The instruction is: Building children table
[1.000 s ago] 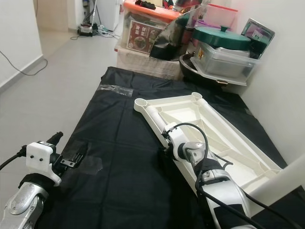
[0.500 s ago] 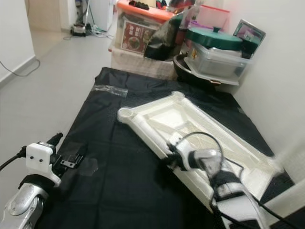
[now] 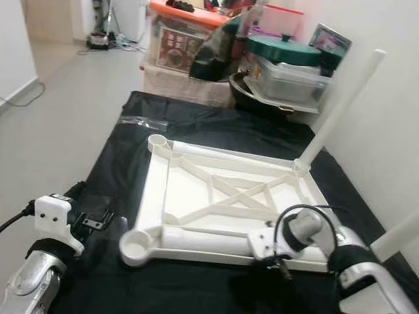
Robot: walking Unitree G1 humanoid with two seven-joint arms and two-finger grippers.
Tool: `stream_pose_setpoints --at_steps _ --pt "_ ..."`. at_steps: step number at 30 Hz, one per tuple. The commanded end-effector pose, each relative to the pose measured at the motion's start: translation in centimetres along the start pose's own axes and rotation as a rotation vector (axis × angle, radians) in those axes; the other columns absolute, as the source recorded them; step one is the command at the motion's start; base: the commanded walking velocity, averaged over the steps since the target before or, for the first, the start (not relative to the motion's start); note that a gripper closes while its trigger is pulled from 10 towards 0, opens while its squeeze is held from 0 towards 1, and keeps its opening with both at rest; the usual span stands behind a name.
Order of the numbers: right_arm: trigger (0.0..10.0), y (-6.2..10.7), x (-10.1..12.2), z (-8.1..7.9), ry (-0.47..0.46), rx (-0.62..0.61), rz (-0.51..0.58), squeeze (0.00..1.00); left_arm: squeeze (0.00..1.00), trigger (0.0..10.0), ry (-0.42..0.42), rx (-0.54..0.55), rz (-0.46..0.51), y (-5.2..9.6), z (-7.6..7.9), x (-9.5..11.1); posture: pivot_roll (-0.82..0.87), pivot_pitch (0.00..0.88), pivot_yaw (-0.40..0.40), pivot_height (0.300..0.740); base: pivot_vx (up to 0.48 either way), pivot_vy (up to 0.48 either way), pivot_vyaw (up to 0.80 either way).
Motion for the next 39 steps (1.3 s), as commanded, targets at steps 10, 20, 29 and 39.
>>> stream_pose_setpoints --at_steps 10,20,29,39 --pt "0.0 1.6 -4.3 -4.5 0.196 0.271 -0.297 0.0 0.0 10.0 0.021 -0.012 -0.003 0.0 0.4 -0.2 0.13 0.0 -0.22 0.74 0.0 0.0 0.0" --pt "0.0 0.8 -4.9 -2.5 0.234 0.114 -0.354 0.0 0.0 10.0 0.024 -0.016 -0.005 0.0 0.5 -0.2 0.13 0.0 -0.218 0.74 0.0 0.0 0.0" --pt "10.0 1.4 -4.1 -0.4 0.161 0.0 -0.303 1.0 0.0 10.0 0.025 -0.021 -0.006 0.2 0.6 -0.3 0.13 0.0 -0.214 0.74 0.0 0.0 0.0" --pt "10.0 4.9 0.3 3.3 0.021 -0.104 0.034 1.0 0.0 10.0 0.027 -0.023 -0.004 0.2 0.6 -0.3 0.12 0.0 -0.213 0.74 0.0 0.0 0.0"
Point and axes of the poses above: a point about 5 cm out from each wrist's last joint towards the gripper, its own y axis pointing back from the gripper into the wrist, its own x axis along the axis of the wrist's last joint, z = x × y, the point moved 5 cm from there along -y, pointing out of the wrist towards the gripper, and after that the axes turned 5 degrees about y, right-handed, at the moved point
